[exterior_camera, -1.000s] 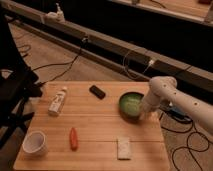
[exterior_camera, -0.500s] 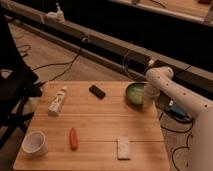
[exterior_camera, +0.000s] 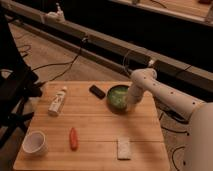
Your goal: Drag the ceramic bowl in a circle
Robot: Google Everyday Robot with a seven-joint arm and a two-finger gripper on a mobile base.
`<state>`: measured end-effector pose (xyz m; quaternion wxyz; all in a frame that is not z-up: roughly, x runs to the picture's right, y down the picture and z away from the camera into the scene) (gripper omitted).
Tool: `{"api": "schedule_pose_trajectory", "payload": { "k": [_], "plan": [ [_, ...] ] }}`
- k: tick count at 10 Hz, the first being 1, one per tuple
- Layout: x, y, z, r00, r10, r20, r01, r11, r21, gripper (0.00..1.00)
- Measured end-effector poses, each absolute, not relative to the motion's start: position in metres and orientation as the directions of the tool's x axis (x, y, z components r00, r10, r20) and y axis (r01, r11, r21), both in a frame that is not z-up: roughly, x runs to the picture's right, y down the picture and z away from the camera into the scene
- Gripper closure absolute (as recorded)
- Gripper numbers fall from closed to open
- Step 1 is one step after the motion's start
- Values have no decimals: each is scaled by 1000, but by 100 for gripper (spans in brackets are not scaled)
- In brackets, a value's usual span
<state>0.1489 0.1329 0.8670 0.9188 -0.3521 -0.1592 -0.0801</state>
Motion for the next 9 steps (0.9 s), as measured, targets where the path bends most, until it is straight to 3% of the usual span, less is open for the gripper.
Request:
{"api": "schedule_pose_trajectory", "payload": {
  "k": [5, 9],
  "plan": [
    [209, 166, 840, 966, -25, 255, 200, 697, -688, 100],
    [262, 143, 867, 989, -94, 112, 145, 721, -677, 100]
  ]
}}
